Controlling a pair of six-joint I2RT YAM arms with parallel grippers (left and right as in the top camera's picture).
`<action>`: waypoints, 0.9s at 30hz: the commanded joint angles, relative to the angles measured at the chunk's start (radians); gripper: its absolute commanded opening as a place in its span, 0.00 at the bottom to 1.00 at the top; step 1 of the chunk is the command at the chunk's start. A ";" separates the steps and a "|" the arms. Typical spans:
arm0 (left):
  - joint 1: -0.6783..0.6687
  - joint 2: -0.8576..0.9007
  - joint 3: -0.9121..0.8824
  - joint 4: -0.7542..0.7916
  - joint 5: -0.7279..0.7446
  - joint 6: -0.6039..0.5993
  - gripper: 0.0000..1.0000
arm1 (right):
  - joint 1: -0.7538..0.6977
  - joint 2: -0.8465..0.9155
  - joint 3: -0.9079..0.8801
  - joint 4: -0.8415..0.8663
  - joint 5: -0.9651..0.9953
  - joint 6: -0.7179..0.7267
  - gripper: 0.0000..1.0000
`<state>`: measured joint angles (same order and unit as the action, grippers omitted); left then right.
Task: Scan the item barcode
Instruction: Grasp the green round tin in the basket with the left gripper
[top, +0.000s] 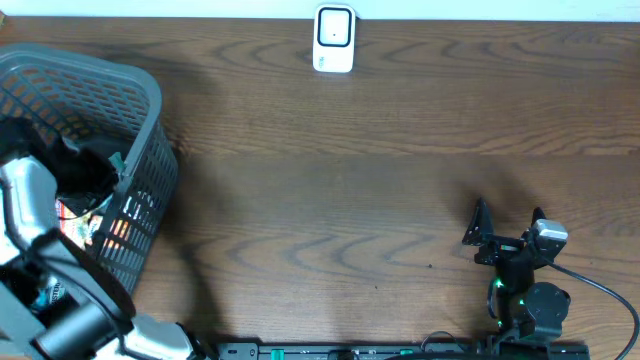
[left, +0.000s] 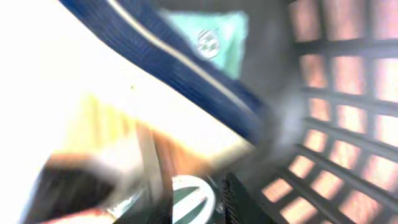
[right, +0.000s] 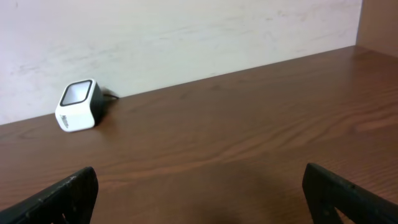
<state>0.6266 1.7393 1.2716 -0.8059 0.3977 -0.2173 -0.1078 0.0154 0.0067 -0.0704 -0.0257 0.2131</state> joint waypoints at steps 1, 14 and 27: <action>0.001 -0.063 0.033 -0.009 -0.016 -0.050 0.22 | 0.005 -0.002 -0.001 -0.004 0.008 0.010 0.99; 0.000 -0.092 0.026 -0.142 -0.105 -0.378 0.76 | 0.005 -0.002 -0.001 -0.004 0.008 0.010 0.99; -0.085 -0.092 0.023 -0.203 -0.179 -0.677 0.98 | 0.005 -0.002 -0.001 -0.004 0.008 0.010 0.99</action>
<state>0.5640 1.6493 1.2816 -1.0031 0.2268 -0.8391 -0.1078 0.0154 0.0067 -0.0704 -0.0254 0.2131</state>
